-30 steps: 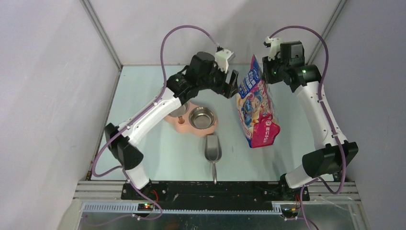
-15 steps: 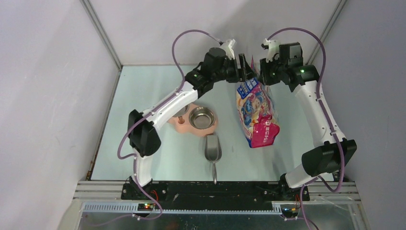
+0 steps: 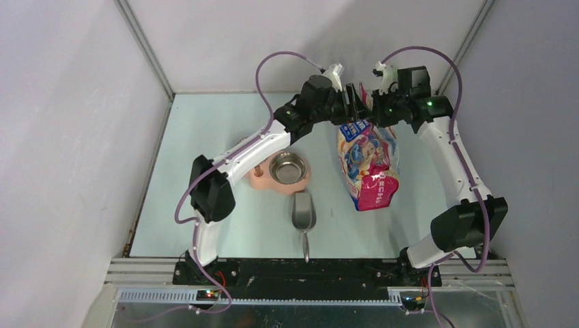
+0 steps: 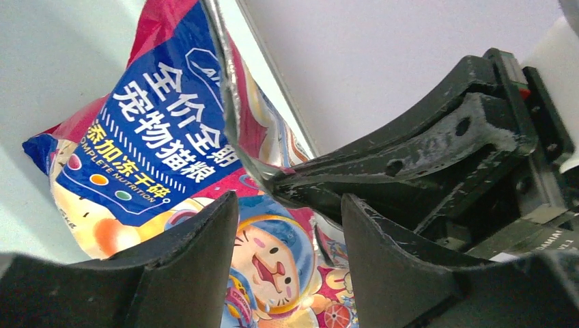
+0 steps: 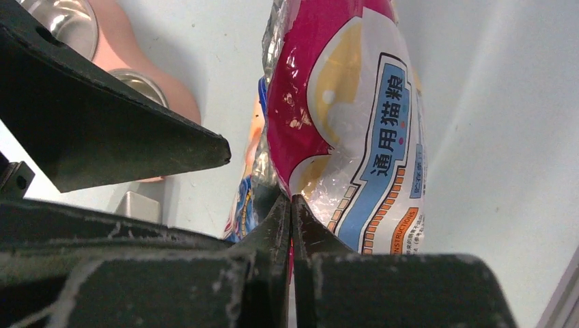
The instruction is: Serve the pet food
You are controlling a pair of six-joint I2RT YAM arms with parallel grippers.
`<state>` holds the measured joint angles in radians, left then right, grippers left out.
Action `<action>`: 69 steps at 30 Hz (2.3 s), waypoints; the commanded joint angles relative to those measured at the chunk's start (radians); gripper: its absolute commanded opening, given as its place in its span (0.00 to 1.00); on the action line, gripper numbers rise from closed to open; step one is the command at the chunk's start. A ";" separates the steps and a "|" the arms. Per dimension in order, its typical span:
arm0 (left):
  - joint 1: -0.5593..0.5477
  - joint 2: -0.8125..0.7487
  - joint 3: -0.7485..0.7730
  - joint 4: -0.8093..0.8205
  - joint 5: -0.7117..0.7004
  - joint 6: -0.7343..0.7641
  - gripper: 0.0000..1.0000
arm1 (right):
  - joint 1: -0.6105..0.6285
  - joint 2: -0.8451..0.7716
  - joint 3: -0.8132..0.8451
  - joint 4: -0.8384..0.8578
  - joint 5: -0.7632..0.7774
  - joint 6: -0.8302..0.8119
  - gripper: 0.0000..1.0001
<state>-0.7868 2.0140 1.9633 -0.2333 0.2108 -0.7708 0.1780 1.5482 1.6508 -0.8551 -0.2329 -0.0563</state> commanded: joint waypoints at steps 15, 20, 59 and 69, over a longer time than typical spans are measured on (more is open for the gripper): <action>0.034 -0.060 -0.066 0.053 0.033 -0.043 0.60 | -0.042 -0.089 -0.017 -0.008 -0.100 0.110 0.00; 0.034 -0.062 -0.076 0.127 0.102 -0.089 0.64 | -0.043 -0.085 -0.025 -0.014 -0.096 0.105 0.00; -0.007 0.040 0.043 0.074 -0.009 -0.085 0.39 | -0.018 -0.071 -0.025 -0.010 -0.072 0.109 0.00; -0.031 0.082 0.148 -0.078 -0.170 0.037 0.00 | 0.019 -0.068 -0.015 -0.002 0.094 0.016 0.00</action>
<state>-0.8028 2.0979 2.0464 -0.2111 0.1707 -0.8272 0.1654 1.4853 1.6314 -0.8192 -0.2485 0.0288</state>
